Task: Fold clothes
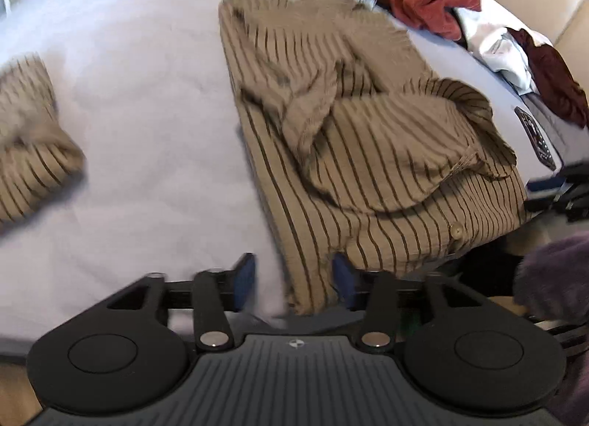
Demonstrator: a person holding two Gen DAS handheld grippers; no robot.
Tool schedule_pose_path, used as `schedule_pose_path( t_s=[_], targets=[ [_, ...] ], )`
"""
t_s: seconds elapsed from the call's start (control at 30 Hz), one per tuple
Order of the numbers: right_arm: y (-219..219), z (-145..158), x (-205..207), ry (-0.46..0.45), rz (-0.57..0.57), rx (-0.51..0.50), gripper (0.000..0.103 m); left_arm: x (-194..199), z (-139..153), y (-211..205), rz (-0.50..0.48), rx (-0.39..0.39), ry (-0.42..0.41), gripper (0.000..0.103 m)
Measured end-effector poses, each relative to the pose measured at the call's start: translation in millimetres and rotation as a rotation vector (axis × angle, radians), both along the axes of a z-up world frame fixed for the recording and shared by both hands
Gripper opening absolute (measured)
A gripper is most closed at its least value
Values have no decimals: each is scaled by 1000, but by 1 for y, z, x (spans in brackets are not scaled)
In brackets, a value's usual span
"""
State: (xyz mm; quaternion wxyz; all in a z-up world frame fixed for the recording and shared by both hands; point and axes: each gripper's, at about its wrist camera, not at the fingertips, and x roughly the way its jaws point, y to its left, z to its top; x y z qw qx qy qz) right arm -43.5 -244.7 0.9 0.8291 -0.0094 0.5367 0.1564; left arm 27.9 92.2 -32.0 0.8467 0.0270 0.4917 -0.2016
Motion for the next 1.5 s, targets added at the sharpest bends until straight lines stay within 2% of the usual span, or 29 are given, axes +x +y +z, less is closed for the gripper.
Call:
schedule_pose_path(
  t_s=[0.07,0.13,0.23,0.3,0.33,0.37,0.47,0.6,0.8,0.83,0.87,0.9,0.97,1.0,1.03,1.13,1.3,1.43,1.5],
  targets=[
    [-1,12,-5,-83,16,-45,54,-6,11,-1,-15,16,-58,48],
    [3,21,-5,-150,44,-46,54,-10,21,-5,-29,28,-108,48],
    [22,24,0,-210,115,-77,55,-15,28,-24,-104,73,-187,48],
    [35,25,2,-244,164,-111,61,-17,27,-43,-154,151,-232,48],
    [42,26,3,-261,186,-128,71,-19,25,-52,-190,190,-259,48],
    [48,26,3,-277,208,-145,77,-21,22,-60,-221,217,-281,48],
    [63,22,9,-297,252,-172,77,-27,9,-82,-321,282,-316,49],
    [79,9,17,-302,293,-216,77,-32,-13,-106,-415,320,-341,49],
    [90,-14,24,-283,341,-295,77,-21,-38,-126,-427,385,-359,49],
    [90,-16,24,-285,345,-302,75,-19,-40,-125,-417,396,-363,44],
    [90,-18,24,-287,349,-309,70,-16,-40,-124,-403,400,-366,35],
    [90,-19,25,-297,352,-314,65,-13,-40,-122,-391,392,-362,31],
    [90,-19,27,-317,353,-332,25,-8,-36,-118,-372,371,-361,24],
    [90,-18,28,-327,352,-346,20,-5,-34,-116,-361,362,-366,20],
    [90,-17,30,-337,348,-357,20,-3,-32,-115,-350,353,-371,14],
    [91,-10,36,-368,329,-391,12,2,-25,-115,-333,367,-406,7],
    [94,10,52,-422,313,-432,9,25,3,-116,-285,354,-455,6],
    [89,30,79,-452,293,-448,9,53,28,-121,-297,377,-502,6],
    [84,37,94,-452,289,-439,9,70,36,-123,-301,367,-499,6]
  ],
)
